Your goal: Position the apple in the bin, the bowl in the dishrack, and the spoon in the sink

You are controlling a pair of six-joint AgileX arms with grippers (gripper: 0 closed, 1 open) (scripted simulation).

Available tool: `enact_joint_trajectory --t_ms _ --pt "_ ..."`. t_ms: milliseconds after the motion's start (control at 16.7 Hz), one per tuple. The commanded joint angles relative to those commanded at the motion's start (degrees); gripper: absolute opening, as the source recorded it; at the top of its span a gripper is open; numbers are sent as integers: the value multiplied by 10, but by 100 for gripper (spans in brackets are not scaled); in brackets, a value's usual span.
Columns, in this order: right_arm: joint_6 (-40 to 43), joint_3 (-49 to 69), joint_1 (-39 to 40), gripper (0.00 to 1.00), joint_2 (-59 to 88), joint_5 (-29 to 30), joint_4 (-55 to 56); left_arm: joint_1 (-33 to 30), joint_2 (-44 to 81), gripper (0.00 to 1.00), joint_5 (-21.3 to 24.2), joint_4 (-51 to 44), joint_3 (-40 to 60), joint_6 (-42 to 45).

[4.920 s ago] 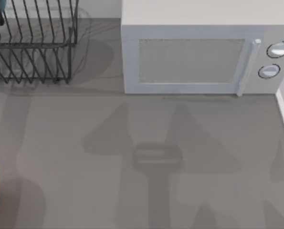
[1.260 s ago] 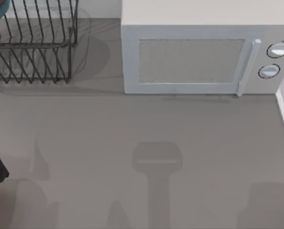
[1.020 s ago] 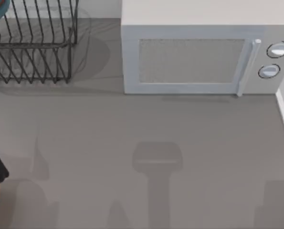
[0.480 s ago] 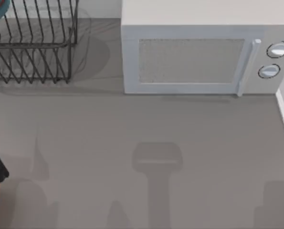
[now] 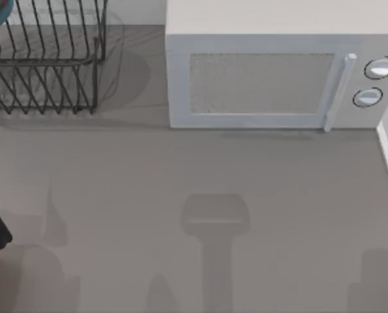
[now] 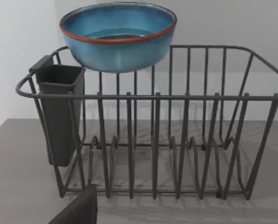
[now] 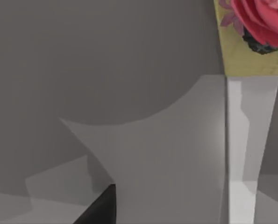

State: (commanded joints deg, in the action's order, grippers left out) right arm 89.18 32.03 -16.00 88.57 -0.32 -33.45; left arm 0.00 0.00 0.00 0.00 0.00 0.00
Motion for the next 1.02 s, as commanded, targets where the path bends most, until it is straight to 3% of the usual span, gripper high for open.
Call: enact_joint_trajectory --t_ms 180,240,660,720,1020 --pt "0 0 0 2 0 0 0 0 0 100 0 0 0 0" --pt "0 0 0 0 0 0 0 0 0 100 0 0 0 0" --pt "0 0 0 0 0 0 0 0 0 100 0 0 0 0" --pt "-24 26 2 0 -40 8 -67 0 0 100 0 0 0 0" --pt "-15 75 3 0 -63 8 -135 0 0 100 0 0 0 0"
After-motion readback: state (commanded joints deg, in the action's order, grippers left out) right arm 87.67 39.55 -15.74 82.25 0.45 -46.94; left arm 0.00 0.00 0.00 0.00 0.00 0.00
